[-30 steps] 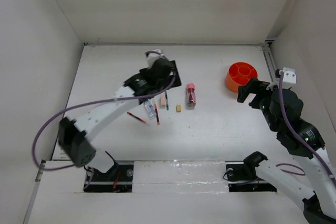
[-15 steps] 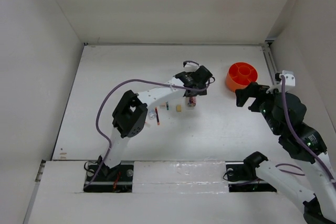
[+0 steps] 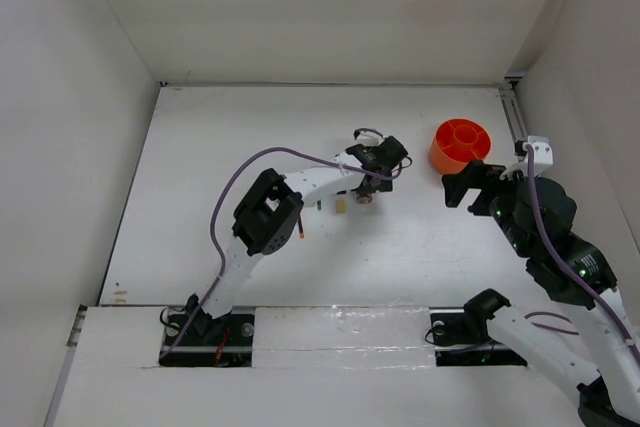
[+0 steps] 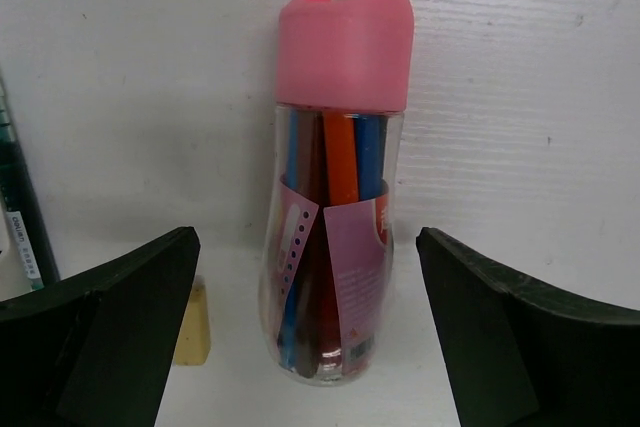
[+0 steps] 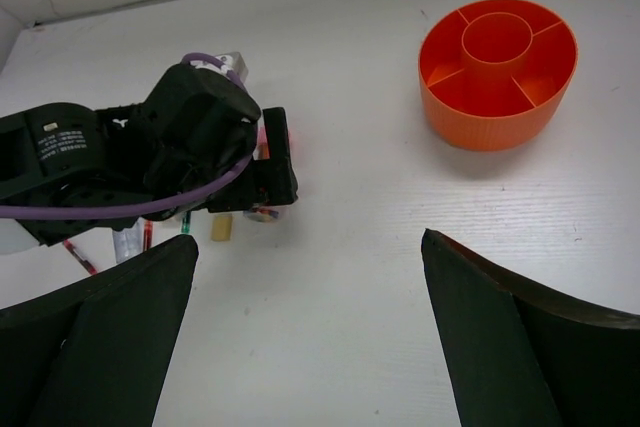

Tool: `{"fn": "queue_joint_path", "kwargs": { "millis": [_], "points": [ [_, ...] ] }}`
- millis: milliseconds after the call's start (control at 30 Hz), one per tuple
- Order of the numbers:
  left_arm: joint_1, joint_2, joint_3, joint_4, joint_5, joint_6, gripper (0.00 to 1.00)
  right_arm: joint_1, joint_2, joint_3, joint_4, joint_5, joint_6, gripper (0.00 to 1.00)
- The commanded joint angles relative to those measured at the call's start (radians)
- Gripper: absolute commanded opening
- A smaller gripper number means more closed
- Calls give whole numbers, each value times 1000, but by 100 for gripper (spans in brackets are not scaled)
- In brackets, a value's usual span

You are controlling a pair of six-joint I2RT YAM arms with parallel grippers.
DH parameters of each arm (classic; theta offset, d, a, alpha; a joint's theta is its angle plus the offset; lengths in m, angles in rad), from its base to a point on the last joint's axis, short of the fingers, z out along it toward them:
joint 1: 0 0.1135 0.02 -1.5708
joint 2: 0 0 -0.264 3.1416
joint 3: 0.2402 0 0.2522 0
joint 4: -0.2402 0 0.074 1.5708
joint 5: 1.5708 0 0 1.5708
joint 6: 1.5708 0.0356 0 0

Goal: Sort the stationery into containers
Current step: Pick up the stationery from the center of the board.

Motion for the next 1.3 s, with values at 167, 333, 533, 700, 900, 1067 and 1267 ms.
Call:
{"fn": "queue_joint_path", "kwargs": {
  "millis": [167,333,533,700,900,1067,1267],
  "points": [
    [0,22,29,-6,29,14,70,-7,-7,0,73,-22,-8,100],
    [0,22,9,14,61,23,47,-7,-7,0,73,-11,-8,100],
    [21,33,-17,14,100,32,0,-7,12,-9,83,-11,-8,100],
    [21,-71,-111,164,132,109,0,-7,12,-31,104,35,35,100],
    [21,-494,-451,587,49,274,0,-7,-22,-40,139,81,83,100],
    [2,-781,-720,917,153,522,0,-16,-97,-49,304,-37,83,100],
    [-17,-992,-898,1106,363,619,0,-16,10,-28,461,-293,86,100]
  ]
}}
